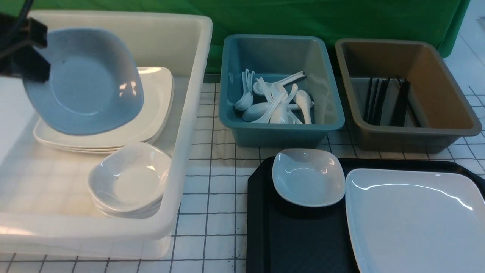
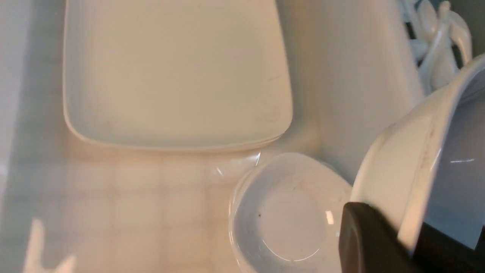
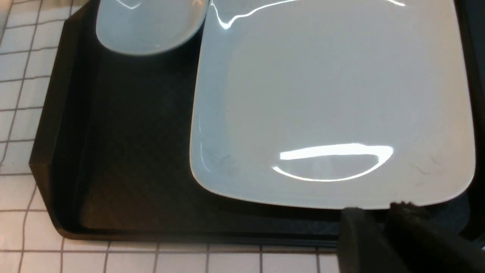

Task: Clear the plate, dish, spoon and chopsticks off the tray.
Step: Use the left arm to put the small plate into the large storage box on the left, then use the left arm to grab a small plate from the dinner plate

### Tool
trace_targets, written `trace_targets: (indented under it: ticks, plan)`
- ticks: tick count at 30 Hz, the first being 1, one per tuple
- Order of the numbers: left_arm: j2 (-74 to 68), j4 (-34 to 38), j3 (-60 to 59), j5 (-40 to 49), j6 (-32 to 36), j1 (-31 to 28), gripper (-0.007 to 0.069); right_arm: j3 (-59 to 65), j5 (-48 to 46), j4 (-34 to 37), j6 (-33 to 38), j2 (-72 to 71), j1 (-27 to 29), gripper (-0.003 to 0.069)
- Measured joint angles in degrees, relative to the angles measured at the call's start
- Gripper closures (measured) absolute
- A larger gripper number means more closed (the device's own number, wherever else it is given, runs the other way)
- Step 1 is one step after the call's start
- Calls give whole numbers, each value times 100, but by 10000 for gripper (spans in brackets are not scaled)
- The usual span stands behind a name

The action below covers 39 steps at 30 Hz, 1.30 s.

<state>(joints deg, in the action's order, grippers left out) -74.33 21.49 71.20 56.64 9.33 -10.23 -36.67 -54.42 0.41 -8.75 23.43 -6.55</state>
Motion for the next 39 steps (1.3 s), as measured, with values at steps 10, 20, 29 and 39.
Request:
trace_targets:
  ticks: [10,20,29,39]
  plan:
    - [-1117,847,-1209,-704,45,-164,615,0,263,0,0,0,0,486]
    - [-1480,516,-1214,-587,51,-164,494,0,298,0,-3,0,0,481]
    - [-1455,524,-929,-140,51,-164,197,0,298,0,-7,0,0,480]
    - [-1404,1696,1127,1124,252,286,273,0,519,0,-7,0,0,465]
